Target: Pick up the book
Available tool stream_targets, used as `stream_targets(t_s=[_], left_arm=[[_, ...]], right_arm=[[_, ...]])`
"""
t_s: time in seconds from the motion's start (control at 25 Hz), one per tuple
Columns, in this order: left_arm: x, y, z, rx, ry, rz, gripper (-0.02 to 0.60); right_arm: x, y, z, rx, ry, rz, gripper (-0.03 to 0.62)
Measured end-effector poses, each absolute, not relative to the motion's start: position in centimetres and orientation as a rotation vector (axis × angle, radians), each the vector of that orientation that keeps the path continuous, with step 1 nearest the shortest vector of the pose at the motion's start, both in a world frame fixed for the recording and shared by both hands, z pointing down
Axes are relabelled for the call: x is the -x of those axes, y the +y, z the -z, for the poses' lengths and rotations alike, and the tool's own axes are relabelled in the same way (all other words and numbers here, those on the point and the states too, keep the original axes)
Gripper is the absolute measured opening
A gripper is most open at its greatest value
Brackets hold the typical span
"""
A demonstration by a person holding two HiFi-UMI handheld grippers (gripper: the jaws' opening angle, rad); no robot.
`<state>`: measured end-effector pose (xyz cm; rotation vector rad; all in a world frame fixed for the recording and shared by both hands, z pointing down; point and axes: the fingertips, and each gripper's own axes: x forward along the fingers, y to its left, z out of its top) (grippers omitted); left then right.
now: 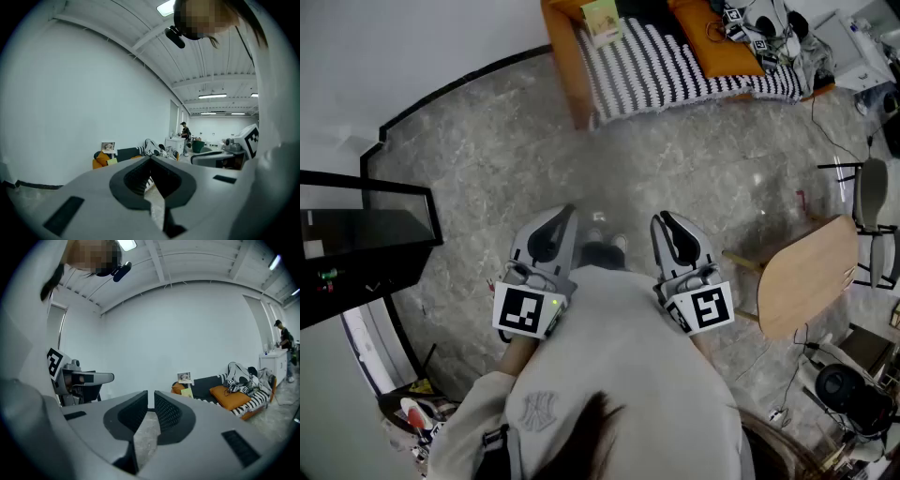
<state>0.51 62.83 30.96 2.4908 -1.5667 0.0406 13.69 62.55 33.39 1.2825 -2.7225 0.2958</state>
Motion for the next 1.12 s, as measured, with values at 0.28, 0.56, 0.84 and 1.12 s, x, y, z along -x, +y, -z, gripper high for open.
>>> stream_targets(t_s=[0.28, 0.56, 0.84, 1.12], left_arm=[[-2.3, 62.3, -30.7, -2.484, -1.587, -0.037, 0.009], [-3.2, 61.6, -32.3, -2.493, -1.596, -0.110, 0.009], [-5.2, 59.2, -30.7, -2.525, -1.602, -0.016, 0.009], [-2.9, 54.8, -32.0, -2.494, -1.612, -0.042, 0.009]], right_arm=[[-15.8, 62.0, -33.3, -1.288, -2.724, -0.303, 0.057], [-18.1, 61.6, -33.5, -1.304, -2.746, -0.250, 0.057], [-19.8, 60.6, -33.7, -1.239, -2.774, -0.257, 0.058], [-17.7, 56.2, -34.7, -1.184, -2.750, -0.270, 0.058]])
